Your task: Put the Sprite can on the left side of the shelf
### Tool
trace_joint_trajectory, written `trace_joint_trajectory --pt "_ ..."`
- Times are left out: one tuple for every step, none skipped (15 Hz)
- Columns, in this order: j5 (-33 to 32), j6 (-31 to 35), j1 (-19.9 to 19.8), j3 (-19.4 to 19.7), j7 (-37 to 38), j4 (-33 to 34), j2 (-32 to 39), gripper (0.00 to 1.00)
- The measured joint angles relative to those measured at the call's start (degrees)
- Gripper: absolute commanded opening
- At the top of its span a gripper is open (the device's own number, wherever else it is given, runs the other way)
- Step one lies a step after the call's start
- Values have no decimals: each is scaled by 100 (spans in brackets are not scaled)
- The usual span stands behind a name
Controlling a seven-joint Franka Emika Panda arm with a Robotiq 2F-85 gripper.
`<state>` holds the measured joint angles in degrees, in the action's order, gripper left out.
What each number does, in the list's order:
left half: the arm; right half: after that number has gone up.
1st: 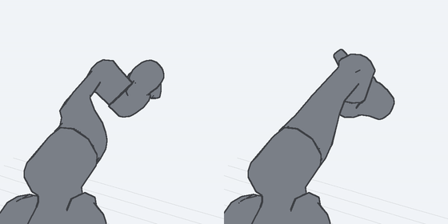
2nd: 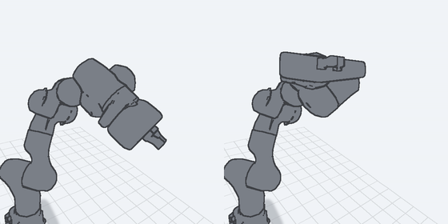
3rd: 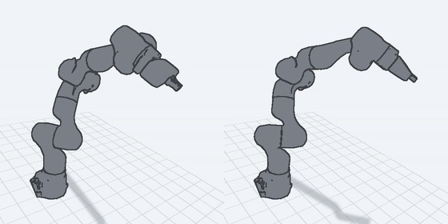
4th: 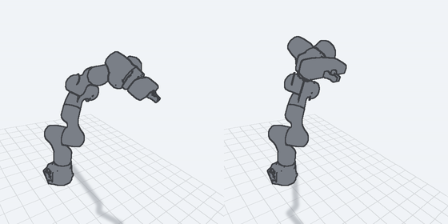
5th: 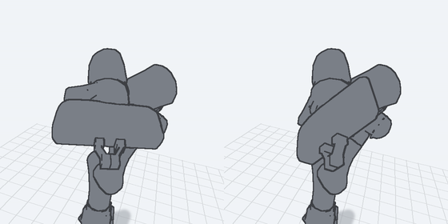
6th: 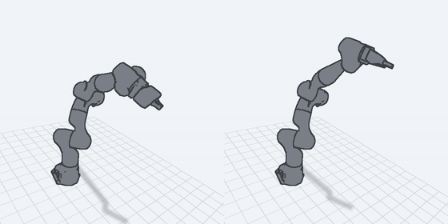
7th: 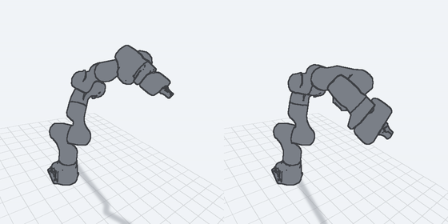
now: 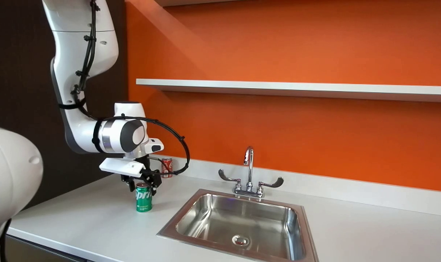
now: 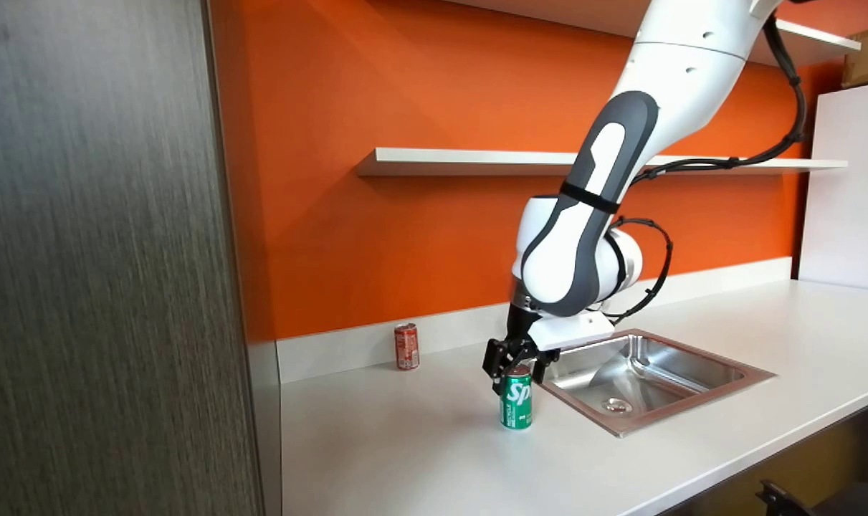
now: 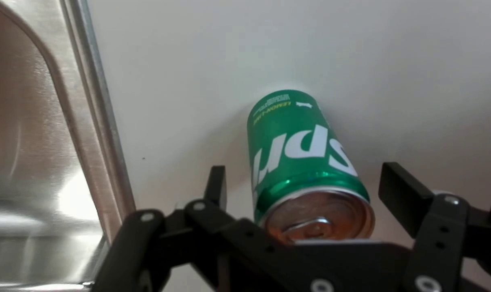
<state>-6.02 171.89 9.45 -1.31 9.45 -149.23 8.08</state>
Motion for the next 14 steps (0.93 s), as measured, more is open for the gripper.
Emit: trace_joint_trajectory --pt "-4 0 16 4 4 11 14 56" --pt "-5 2 33 9 6 22 28 49" --pt "-5 2 49 15 7 36 44 40" --pt "-5 7 63 21 7 54 59 38" --pt "-5 9 74 25 7 72 71 38" --pt "-5 10 81 28 7 91 84 38" --pt "-5 10 91 35 7 108 97 38" --pt "-5 10 98 43 7 123 108 38" --pt "-5 9 102 55 10 132 114 38" --pt "-5 9 108 77 15 134 114 38" --pt "-7 9 115 110 21 134 114 38" --pt "-16 8 119 146 30 134 111 38" --pt "-59 6 128 196 57 135 98 38" --pt "-104 2 139 245 87 134 77 38"
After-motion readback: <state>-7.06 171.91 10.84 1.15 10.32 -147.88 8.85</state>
